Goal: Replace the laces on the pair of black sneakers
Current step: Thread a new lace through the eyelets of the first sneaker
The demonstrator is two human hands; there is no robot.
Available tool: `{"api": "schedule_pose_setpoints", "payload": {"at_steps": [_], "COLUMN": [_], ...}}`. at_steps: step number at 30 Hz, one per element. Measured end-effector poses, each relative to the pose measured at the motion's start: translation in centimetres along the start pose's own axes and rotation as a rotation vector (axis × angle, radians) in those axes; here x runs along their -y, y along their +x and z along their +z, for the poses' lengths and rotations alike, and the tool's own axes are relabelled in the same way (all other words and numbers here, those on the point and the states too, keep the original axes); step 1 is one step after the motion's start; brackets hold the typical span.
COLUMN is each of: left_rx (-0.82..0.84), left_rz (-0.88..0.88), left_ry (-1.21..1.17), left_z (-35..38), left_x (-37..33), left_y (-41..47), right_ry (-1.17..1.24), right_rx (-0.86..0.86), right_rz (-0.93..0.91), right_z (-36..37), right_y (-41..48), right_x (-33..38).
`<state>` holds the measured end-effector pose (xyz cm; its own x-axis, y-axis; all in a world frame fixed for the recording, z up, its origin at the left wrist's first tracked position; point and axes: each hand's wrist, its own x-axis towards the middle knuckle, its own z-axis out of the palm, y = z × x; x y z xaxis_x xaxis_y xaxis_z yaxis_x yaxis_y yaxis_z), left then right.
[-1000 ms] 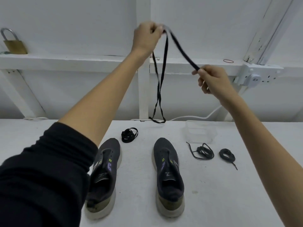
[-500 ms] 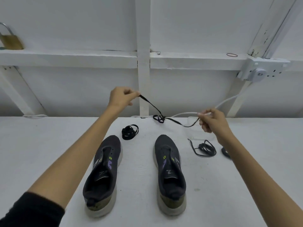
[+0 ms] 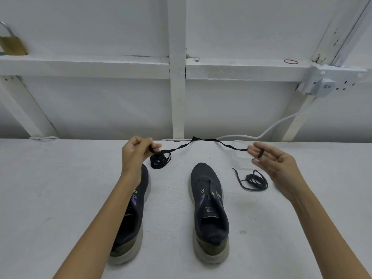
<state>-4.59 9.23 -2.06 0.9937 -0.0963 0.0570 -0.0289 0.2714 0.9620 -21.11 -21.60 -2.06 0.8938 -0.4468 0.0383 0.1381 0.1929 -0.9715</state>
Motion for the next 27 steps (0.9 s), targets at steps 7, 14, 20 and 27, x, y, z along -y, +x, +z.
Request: {"api": "schedule_pose_setpoints", "payload": {"at_steps": [7, 14, 20, 27], "left_rx": [0.371, 0.603, 0.530, 0.510], "left_rz": [-0.106, -0.051, -0.037, -0.013], "left_ry": [0.323, 0.481, 0.505, 0.493], "left_z": [3.9, 7.6, 8.0, 8.6], "left_x": [3.1, 3.9, 4.2, 4.7], "left_y": [-2.4, -3.5, -2.8, -3.2], "right_ry": [-0.808, -1.208, -1.157, -0.785], "right_rx": [0.033, 0.329, 0.409, 0.304], "right_rz": [-0.152, -0.167, -0.152, -0.213], "right_z": [2.7, 5.4, 5.0, 5.8], "right_y": [0.4, 0.7, 1.0, 1.1], "right_x": [-3.2, -3.7, -4.0, -3.7]}}
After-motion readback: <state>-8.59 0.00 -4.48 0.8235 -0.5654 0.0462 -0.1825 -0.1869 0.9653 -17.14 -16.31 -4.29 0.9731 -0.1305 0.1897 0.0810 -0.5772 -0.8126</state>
